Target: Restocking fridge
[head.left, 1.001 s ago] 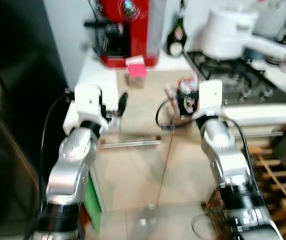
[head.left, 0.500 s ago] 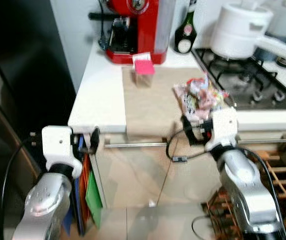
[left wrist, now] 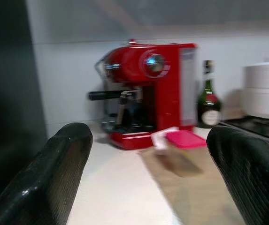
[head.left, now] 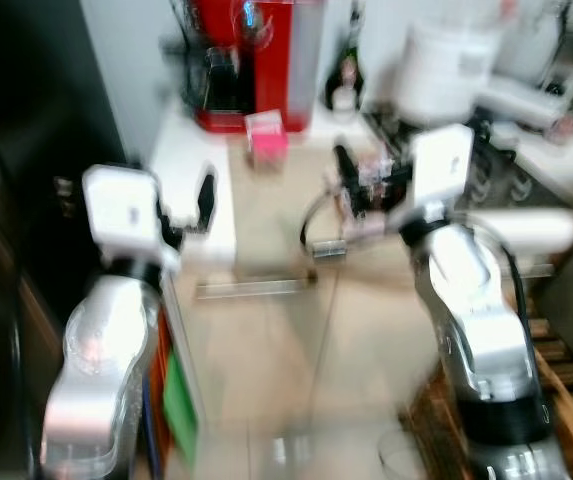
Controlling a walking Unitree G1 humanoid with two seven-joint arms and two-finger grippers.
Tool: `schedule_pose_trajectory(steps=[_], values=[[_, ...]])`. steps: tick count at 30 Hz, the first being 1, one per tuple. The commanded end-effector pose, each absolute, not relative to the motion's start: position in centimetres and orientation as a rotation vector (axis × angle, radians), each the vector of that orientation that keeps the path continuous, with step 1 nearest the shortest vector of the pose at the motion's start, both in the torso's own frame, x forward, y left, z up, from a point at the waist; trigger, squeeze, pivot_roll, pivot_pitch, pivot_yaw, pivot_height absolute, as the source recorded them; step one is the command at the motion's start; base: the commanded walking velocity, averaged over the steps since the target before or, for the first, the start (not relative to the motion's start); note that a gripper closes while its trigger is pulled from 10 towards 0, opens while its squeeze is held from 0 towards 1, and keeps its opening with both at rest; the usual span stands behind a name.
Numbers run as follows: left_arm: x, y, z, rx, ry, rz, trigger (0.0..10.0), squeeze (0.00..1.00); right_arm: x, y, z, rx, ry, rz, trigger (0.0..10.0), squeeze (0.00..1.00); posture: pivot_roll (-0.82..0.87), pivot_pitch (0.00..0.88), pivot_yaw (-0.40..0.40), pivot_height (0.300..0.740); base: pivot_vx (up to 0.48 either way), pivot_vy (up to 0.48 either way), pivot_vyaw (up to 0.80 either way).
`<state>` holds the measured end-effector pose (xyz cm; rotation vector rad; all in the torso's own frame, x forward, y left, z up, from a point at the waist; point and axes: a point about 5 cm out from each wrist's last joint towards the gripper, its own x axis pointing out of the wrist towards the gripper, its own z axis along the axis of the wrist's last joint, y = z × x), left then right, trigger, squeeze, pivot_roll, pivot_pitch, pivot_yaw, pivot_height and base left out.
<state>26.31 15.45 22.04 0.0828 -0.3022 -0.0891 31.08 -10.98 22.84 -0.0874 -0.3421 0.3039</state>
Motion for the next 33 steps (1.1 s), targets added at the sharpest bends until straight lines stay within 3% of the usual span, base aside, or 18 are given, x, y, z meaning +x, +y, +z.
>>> schedule_pose_trajectory(steps=[1, 9, 13, 17, 27, 33], values=[[26.7, 16.1, 21.7, 0.077, -0.274, -0.054, 10.0, 0.0, 31.3, -10.6, 22.6, -0.073, -0.321, 0.314, 10.0, 0.0, -0.03, 0.0, -0.012, 0.74, 0.461, 0.0, 0.0], [27.1, 16.0, 21.9, 0.076, -0.292, -0.05, 10.0, 0.0, 32.1, -9.5, 23.1, -0.028, -0.334, 0.328, 10.0, 0.0, -0.03, 0.0, -0.004, 0.74, 0.439, 0.0, 0.0], [27.1, 16.4, 22.2, 0.082, -0.306, -0.01, 10.0, 0.0, 32.4, -8.6, 24.5, 0.086, -0.339, 0.353, 10.0, 0.0, -0.03, 0.0, -0.004, 0.74, 0.429, 0.0, 0.0], [27.4, 16.3, 22.1, 0.07, -0.298, -0.014, 10.0, 0.0, 32.7, -7.4, 25.1, 0.208, -0.291, 0.407, 10.0, 0.0, -0.03, 0.0, -0.004, 0.74, 0.0, 0.0, 0.0], [28.1, 16.6, 22.7, 0.136, -0.303, -0.021, 10.0, 0.0, 33.1, -7.0, 24.9, 0.199, -0.262, 0.416, 10.0, 0.0, -0.03, 0.0, 0.0, 0.74, 0.0, 0.336, 0.0], [28.6, 16.6, 22.7, 0.121, -0.291, -0.018, 10.0, 0.0, 34.2, -6.8, 22.4, 0.22, -0.099, 0.38, 10.0, 0.0, -0.03, 0.0, 0.001, 0.74, 0.0, 0.0, 0.0]])
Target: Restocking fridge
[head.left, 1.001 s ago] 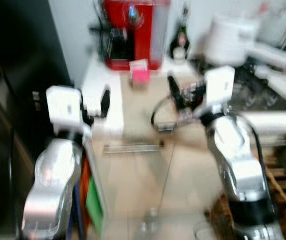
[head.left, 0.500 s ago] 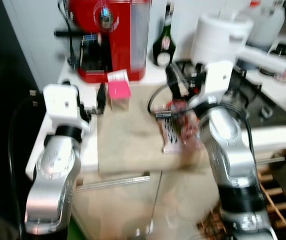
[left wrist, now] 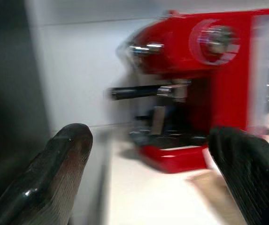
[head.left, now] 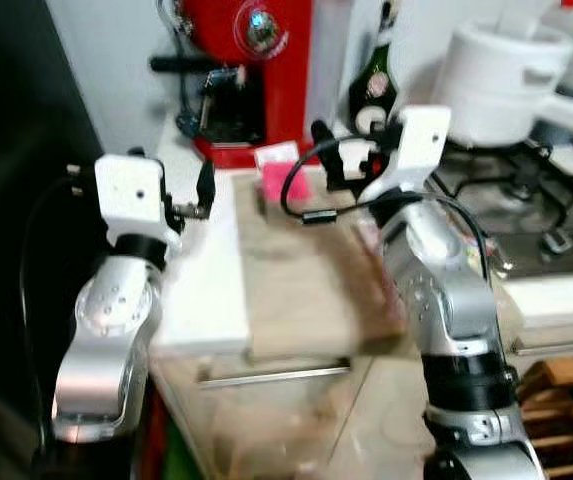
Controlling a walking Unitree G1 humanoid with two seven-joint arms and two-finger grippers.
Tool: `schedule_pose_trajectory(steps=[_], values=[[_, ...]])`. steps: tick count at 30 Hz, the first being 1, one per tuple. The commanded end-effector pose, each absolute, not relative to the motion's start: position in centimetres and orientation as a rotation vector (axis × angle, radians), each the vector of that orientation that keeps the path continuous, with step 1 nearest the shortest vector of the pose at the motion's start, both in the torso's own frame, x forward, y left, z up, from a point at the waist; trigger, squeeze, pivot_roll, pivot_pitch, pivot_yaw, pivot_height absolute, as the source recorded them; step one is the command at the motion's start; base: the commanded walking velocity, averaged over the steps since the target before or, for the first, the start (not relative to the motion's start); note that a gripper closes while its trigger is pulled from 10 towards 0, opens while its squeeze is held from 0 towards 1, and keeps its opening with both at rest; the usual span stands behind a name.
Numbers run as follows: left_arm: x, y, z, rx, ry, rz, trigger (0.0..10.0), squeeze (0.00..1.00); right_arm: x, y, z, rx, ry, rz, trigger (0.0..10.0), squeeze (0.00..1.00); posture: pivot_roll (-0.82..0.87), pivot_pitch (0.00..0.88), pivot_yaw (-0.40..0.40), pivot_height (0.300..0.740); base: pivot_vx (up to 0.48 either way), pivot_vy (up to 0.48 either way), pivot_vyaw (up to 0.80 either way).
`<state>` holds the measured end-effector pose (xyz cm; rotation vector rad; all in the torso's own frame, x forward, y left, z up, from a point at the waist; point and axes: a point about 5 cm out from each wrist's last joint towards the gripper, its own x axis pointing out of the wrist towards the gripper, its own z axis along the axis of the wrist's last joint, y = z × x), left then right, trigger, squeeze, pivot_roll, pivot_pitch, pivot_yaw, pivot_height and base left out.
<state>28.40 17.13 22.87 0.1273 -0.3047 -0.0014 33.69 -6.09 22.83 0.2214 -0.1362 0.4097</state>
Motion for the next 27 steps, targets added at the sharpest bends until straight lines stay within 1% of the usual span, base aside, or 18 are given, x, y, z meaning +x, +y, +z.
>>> schedule_pose_trajectory(steps=[1, 6, 11, 12, 16, 18, 22, 25, 26, 27], values=[[28.6, 16.6, 22.7, 0.121, -0.291, -0.018, 10.0, 0.0, 34.2, -6.8, 22.4, 0.22, -0.099, 0.38, 10.0, 0.0, -0.03, 0.0, 0.001, 0.74, 0.0, 0.0, 0.0], [28.7, 16.5, 22.8, 0.105, -0.293, -0.024, 10.0, 0.0, 35.3, -6.7, 20.8, 0.184, -0.011, 0.358, 10.0, 0.0, -0.03, 0.0, 0.0, 0.74, 0.0, 0.0, 0.0], [28.6, 16.4, 22.8, 0.1, -0.293, -0.031, 10.0, 0.0, 36.1, -6.7, 20.2, 0.147, 0.018, 0.326, 10.0, 0.0, -0.02, 0.0, -0.001, 0.74, 0.0, 0.0, 0.0], [28.5, 16.5, 22.7, 0.098, -0.291, -0.032, 10.0, 0.0, 36.8, -6.8, 19.7, 0.134, 0.036, 0.305, 10.0, 0.0, -0.01, 0.0, -0.004, 0.74, 0.0, 0.0, 0.0], [28.3, 16.5, 22.5, 0.115, -0.281, -0.036, 10.0, 0.0, 37.5, -6.5, 19.4, 0.142, 0.056, 0.291, 10.0, 0.0, 0.01, 0.0, -0.011, 0.74, 0.0, 0.0, 0.0], [28.3, 16.5, 22.4, 0.121, -0.274, -0.035, 10.0, 0.0, 37.4, -6.4, 20.1, 0.147, 0.025, 0.295, 10.0, 0.0, 0.01, 0.0, -0.017, 0.74, 0.0, 0.0, 0.0], [27.2, 16.6, 21.6, 0.105, -0.246, -0.053, 10.0, 0.0, 35.5, -7.8, 21.7, 0.11, -0.13, 0.303, 10.0, 0.0, 0.01, 0.0, -0.022, 0.74, 0.0, 0.0, 0.0], [25.8, 16.1, 19.9, 0.093, -0.175, -0.092, 10.0, 0.0, 32.3, -9.9, 22.3, 0.017, -0.304, 0.281, 10.0, 0.0, 0.01, 0.0, -0.027, 0.74, 0.0, 0.0, 0.0], [25.8, 16.1, 19.9, 0.093, -0.175, -0.092, 10.0, 0.0, 32.3, -9.9, 22.3, 0.017, -0.304, 0.281, 10.0, 0.0, 0.01, 0.0, -0.027, 0.74, 0.0, 0.0, 0.0], [25.1, 15.8, 19.3, 0.099, -0.14, -0.102, 10.0, 0.0, 30.7, -11.0, 22.3, -0.018, -0.352, 0.272, 10.0, 0.0, 0.01, 0.0, -0.03, 0.74, 0.0, 0.0, 0.0]])
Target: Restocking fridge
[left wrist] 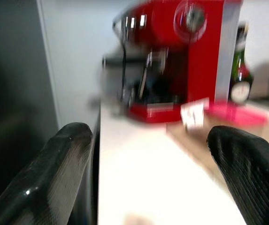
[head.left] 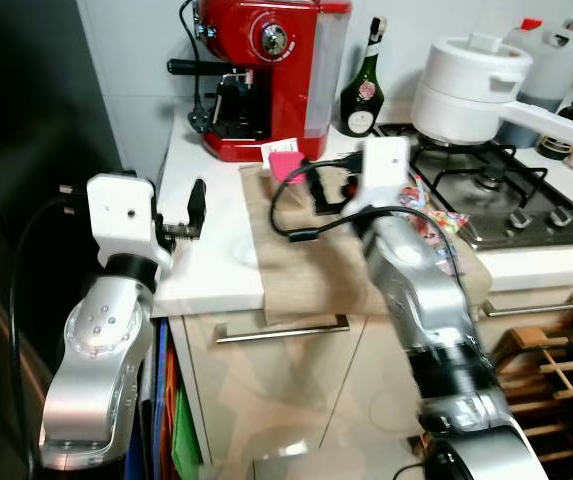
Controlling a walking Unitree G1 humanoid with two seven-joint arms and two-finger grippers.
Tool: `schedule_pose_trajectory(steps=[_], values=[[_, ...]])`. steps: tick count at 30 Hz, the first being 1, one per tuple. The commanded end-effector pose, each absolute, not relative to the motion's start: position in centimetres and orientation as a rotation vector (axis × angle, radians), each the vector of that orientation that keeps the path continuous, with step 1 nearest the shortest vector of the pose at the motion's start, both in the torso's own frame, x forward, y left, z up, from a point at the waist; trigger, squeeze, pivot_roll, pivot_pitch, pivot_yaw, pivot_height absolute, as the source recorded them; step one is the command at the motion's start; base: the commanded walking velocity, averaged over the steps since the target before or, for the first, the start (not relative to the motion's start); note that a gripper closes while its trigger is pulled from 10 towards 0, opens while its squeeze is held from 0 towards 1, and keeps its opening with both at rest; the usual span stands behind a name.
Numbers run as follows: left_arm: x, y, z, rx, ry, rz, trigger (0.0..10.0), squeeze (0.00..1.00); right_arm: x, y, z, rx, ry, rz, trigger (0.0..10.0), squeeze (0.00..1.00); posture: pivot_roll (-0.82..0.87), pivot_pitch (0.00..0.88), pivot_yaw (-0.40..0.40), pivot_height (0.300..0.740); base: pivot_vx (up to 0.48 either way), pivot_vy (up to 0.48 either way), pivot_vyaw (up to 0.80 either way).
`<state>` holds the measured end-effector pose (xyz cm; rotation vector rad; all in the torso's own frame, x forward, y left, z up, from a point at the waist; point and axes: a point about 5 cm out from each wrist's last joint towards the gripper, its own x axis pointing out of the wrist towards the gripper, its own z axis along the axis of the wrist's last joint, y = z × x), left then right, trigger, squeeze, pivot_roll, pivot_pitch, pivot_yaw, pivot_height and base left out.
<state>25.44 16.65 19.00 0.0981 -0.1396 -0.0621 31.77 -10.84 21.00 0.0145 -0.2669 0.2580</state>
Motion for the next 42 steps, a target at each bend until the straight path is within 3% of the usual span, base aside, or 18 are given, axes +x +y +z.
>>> schedule_pose_trajectory(steps=[1, 5, 10, 25, 42], values=[[24.7, 15.6, 19.0, 0.096, -0.123, -0.107, 10.0, 0.0, 30.0, -11.9, 22.0, -0.023, -0.35, 0.258, 10.0, 0.0, 0.01, 0.0, -0.033, 0.74, 0.0, 0.0, 0.0], [24.3, 15.2, 18.7, 0.097, -0.113, -0.104, 10.0, 0.0, 28.6, -12.9, 20.9, -0.045, -0.314, 0.263, 10.0, 0.0, 0.0, 0.0, -0.034, 0.74, 0.0, 0.0, 0.0], [25.7, 15.5, 19.6, 0.091, -0.158, -0.032, 10.0, 0.0, 28.6, -12.1, 20.5, -0.022, -0.295, 0.319, 10.0, 0.0, -0.02, 0.0, -0.035, 0.74, 0.186, 0.0, 0.0], [26.9, 15.5, 20.7, 0.104, -0.207, -0.024, 10.0, 0.0, 30.9, -10.9, 20.8, 0.047, -0.251, 0.336, 10.0, 0.0, -0.01, 0.0, -0.026, 0.74, 0.46, 0.0, 0.0], [27.5, 16.0, 21.6, 0.153, -0.249, 0.017, 10.0, 0.0, 33.5, -9.3, 24.2, 0.111, -0.286, 0.322, 10.0, 0.0, 0.0, 0.0, -0.016, 0.74, 0.451, 0.0, 0.0]])
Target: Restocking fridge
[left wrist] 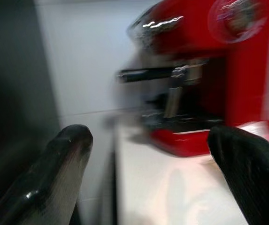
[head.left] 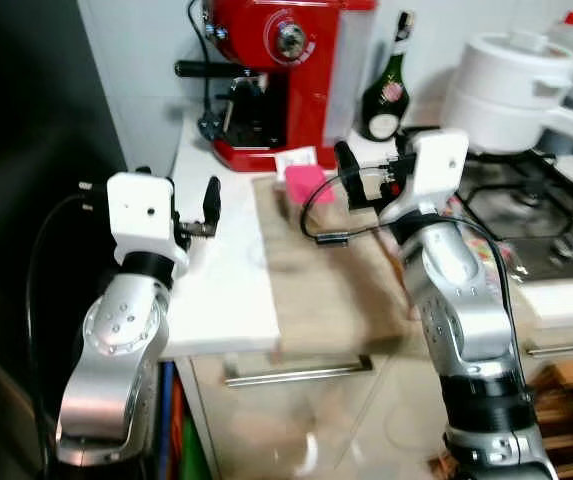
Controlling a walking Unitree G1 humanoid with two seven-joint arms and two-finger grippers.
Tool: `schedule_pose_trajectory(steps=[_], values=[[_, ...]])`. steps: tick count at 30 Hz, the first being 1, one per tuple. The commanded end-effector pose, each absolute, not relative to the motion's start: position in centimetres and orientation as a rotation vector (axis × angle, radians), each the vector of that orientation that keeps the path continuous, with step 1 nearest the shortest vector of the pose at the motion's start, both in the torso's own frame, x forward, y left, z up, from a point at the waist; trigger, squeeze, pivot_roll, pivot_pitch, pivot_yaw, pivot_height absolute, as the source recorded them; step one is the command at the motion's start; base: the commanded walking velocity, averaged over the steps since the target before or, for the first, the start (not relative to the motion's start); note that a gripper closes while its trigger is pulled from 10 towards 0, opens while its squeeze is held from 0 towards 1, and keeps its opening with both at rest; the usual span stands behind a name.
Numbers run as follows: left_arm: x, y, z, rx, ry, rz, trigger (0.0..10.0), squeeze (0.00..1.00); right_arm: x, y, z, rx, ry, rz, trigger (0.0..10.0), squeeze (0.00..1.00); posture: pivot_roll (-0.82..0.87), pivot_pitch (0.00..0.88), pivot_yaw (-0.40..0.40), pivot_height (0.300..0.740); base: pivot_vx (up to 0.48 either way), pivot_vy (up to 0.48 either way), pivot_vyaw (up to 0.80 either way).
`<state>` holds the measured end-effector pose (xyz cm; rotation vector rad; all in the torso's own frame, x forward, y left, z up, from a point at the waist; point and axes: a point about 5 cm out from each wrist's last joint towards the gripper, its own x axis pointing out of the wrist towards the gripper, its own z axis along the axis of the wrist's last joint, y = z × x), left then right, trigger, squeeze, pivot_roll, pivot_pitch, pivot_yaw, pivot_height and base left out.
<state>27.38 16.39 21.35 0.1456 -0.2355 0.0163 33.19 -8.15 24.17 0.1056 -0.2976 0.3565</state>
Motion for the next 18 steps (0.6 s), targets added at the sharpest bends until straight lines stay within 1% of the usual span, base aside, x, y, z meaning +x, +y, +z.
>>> schedule_pose_trajectory(steps=[1, 3, 6, 11, 18], values=[[27.5, 16.1, 21.7, 0.146, -0.252, 0.022, 10.0, 0.0, 33.6, -9.2, 24.3, 0.141, -0.274, 0.329, 10.0, 0.0, 0.0, 0.0, -0.016, 0.74, 0.0, 0.0, 0.0], [27.5, 16.1, 21.8, 0.144, -0.256, 0.021, 10.0, 0.0, 33.7, -9.0, 24.2, 0.202, -0.23, 0.341, 10.0, 0.0, 0.0, 0.0, -0.019, 0.74, 0.0, 0.0, 0.0], [27.4, 16.1, 21.9, 0.14, -0.256, 0.019, 10.0, 0.0, 33.5, -8.5, 24.1, 0.229, -0.175, 0.359, 10.0, 0.0, 0.0, 0.0, -0.017, 0.74, 0.0, 0.0, 0.0], [27.4, 16.0, 21.7, 0.126, -0.251, 0.009, 10.0, 0.0, 33.5, -8.1, 23.7, 0.229, -0.13, 0.358, 10.0, 0.0, 0.0, 0.0, -0.015, 0.74, 0.0, 0.0, 0.0], [27.4, 16.0, 21.7, 0.118, -0.248, 0.007, 10.0, 0.0, 33.8, -8.5, 22.7, 0.207, -0.042, 0.332, 10.0, 0.0, 0.0, 0.0, -0.015, 0.74, 0.0, 0.0, 0.0]])
